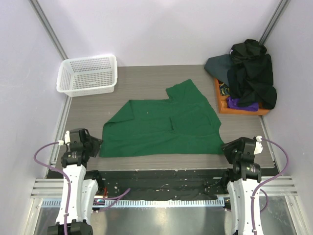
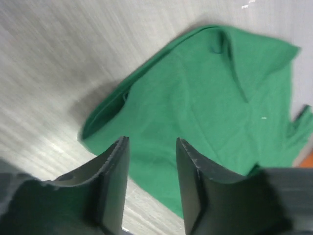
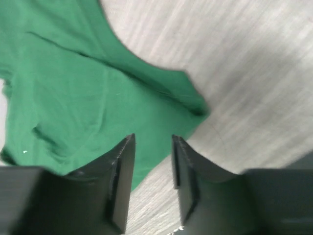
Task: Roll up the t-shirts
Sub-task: Fold the T-shirt at the center of the board.
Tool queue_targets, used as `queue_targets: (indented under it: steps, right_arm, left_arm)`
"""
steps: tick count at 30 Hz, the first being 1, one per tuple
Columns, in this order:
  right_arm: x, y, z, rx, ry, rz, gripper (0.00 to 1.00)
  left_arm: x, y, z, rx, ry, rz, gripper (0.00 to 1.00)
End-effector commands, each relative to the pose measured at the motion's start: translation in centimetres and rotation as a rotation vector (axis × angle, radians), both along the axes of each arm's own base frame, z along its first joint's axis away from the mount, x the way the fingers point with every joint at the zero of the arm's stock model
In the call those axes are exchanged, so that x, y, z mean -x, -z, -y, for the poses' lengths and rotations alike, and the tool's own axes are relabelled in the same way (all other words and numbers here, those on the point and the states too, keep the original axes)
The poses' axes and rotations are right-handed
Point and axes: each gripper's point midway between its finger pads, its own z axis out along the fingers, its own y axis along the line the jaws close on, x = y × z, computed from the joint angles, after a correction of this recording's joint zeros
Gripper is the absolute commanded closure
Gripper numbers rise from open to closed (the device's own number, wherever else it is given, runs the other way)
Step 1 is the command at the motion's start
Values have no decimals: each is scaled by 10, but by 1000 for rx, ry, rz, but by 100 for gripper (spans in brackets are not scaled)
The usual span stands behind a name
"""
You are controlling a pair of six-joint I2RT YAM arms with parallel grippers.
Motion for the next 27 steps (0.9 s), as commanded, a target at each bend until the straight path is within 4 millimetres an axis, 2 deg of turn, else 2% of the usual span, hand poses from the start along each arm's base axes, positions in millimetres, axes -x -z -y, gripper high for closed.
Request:
queue_targets:
  steps: [1, 2, 3, 4, 5, 6, 7, 8, 10, 11, 12, 13, 14, 15, 17, 20, 21, 22, 23, 25, 27]
  right_arm:
    - [3, -25, 13, 48, 67, 30, 50]
    - [2, -33, 17, 62, 84, 51, 48]
    - [2, -40, 18, 72, 91, 69, 47]
    - [0, -56, 22, 90, 106, 104, 44]
    - [0, -63, 25, 102, 114, 113, 42]
    - [-5, -72, 24, 108, 103, 141, 42]
    - [-10, -83, 24, 114, 91, 161, 42]
    - [-14, -89, 24, 140, 61, 174, 42]
    - [-33, -111, 12, 142, -49, 264, 48]
    - [-43, -110, 3, 139, -129, 258, 52]
    - [-54, -119, -10, 113, -213, 306, 56]
    - [-59, -123, -13, 107, -237, 309, 57]
    - [-67, -113, -15, 80, -260, 256, 58]
    - [-75, -121, -23, 71, -321, 292, 60]
    - [-90, -111, -26, 43, -356, 245, 62]
    - [-115, -120, -34, 61, -421, 283, 62]
    - [-125, -117, -34, 67, -434, 258, 62]
    - [-131, -115, -41, 74, -458, 252, 63]
    - [-138, -117, -43, 83, -464, 256, 63]
    - [-152, -110, -53, 74, -492, 228, 63]
    - [-164, -116, -60, 70, -509, 251, 63]
  left_arm:
    - [6, -11, -12, -42, -54, -47, 43]
    - [9, -24, -15, -60, -67, -44, 40]
    - [11, -31, -18, -77, -73, -34, 32]
    - [12, -40, -25, -121, -85, -20, 29]
    - [14, -58, -29, -148, -94, 21, 28]
    - [13, -67, -32, -169, -96, 47, 28]
    - [10, -75, -29, -200, -34, 76, 28]
    - [-3, -96, -25, -218, 15, 169, 28]
    - [-18, -109, -9, -233, 172, 237, 31]
    - [-29, -112, 9, -175, 274, 256, 34]
    - [-35, -117, 14, -156, 313, 256, 37]
    - [-40, -116, 19, -137, 348, 246, 41]
    - [-47, -119, 29, -114, 417, 267, 43]
    - [-57, -111, 30, -95, 437, 225, 44]
    - [-69, -109, 39, -94, 501, 234, 44]
    - [-85, -107, 55, -126, 559, 243, 43]
    - [-93, -100, 52, -155, 542, 219, 43]
    - [-100, -108, 60, -181, 565, 242, 43]
    - [-103, -108, 75, -201, 607, 238, 43]
    - [-122, -109, 83, -267, 628, 213, 44]
    - [-133, -108, 101, -325, 694, 197, 46]
